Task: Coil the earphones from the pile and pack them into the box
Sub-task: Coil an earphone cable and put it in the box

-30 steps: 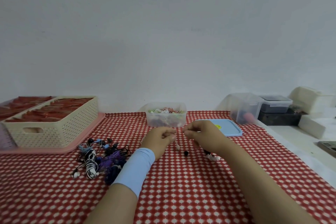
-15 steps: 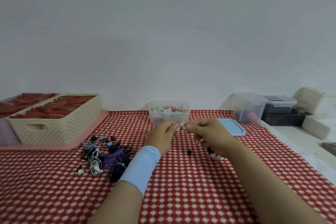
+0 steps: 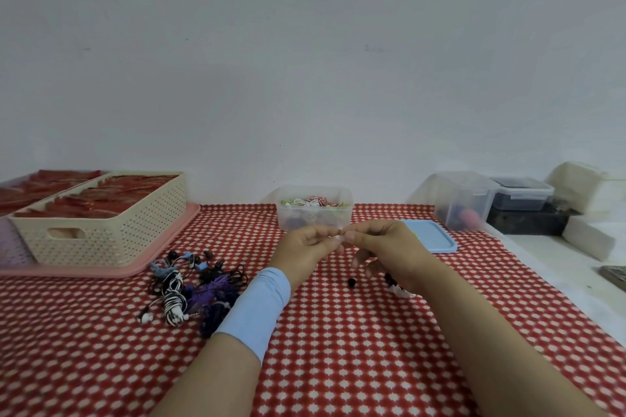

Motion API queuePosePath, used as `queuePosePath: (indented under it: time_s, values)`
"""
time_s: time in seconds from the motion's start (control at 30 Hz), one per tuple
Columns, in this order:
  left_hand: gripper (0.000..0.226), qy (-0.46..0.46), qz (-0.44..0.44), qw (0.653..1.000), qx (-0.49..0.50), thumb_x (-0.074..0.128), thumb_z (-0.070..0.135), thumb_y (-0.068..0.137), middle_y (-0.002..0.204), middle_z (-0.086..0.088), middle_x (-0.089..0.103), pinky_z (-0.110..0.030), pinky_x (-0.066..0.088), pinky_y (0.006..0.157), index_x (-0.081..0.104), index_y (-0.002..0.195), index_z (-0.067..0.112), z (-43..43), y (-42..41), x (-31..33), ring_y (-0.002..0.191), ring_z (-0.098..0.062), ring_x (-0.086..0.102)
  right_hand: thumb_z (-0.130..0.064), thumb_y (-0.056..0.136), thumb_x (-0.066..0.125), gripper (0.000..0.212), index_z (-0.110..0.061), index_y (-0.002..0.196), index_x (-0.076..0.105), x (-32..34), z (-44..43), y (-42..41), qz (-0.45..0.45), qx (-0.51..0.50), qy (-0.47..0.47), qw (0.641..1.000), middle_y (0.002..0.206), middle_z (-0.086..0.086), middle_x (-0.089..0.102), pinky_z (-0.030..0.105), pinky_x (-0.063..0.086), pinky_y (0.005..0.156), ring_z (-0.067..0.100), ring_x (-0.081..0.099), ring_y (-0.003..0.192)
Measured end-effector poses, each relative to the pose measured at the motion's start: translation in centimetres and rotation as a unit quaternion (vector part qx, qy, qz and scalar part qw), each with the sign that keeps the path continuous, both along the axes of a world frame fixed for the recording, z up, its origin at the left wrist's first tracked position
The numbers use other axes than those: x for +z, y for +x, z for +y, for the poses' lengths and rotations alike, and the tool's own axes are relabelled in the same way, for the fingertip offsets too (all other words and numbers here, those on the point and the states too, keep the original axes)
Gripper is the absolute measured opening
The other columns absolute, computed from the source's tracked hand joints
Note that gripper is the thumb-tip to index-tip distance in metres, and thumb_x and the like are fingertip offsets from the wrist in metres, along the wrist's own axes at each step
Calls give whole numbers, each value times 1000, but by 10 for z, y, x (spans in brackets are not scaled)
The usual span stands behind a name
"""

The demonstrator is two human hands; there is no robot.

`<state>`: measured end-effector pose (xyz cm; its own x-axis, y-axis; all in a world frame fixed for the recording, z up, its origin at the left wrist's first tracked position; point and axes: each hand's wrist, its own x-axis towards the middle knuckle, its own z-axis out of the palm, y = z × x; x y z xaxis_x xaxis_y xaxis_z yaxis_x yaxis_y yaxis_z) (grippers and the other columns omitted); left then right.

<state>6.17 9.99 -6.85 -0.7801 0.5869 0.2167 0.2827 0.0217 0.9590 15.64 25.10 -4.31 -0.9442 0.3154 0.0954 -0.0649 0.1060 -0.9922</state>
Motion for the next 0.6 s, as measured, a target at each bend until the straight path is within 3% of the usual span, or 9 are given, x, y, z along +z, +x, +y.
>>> queuePosePath:
  time_s: [0.13, 0.2, 0.3, 0.47, 0.6]
  values:
    - [19, 7, -8, 1000, -9, 62, 28, 95, 93, 7, 77, -24, 50, 89, 74, 110, 22, -1, 2, 1, 97, -6, 69, -10, 94, 67, 13, -5, 99, 78, 1, 1, 1, 4, 15, -15, 1000, 87, 15, 75, 26, 51, 49, 17, 63, 61]
    - [19, 21, -32, 999, -18, 63, 25, 95, 93, 3, 77, -28, 55, 84, 73, 111, 21, -1, 1, 0, 90, -14, 70, -10, 94, 65, 15, -4, 100, 78, 1, 2, 2, 8, 26, -31, 999, 87, 14, 74, 26, 52, 49, 16, 63, 62]
    - [21, 44, -75, 995, -45, 63, 21, 95, 91, 1, 76, -28, 55, 78, 73, 112, 15, -1, 1, -1, 78, -11, 65, -11, 95, 63, 17, -4, 102, 77, 0, 4, 3, 2, 48, -51, 998, 87, 11, 73, 25, 51, 50, 14, 63, 63]
    - [18, 46, -89, 993, -69, 62, 19, 94, 88, 2, 75, -35, 51, 88, 74, 106, 14, 0, 0, -5, 86, -16, 63, -12, 95, 62, 19, -3, 106, 75, -2, 8, 4, -34, 71, -70, 994, 90, 10, 75, 23, 52, 49, 13, 64, 65]
    - [15, 65, -109, 988, -85, 61, 17, 94, 84, 2, 74, -33, 51, 87, 75, 101, 14, 2, 0, -6, 86, -16, 63, -13, 95, 63, 18, -4, 105, 75, -3, 8, 3, -33, 71, -67, 995, 89, 10, 74, 25, 52, 49, 14, 64, 66]
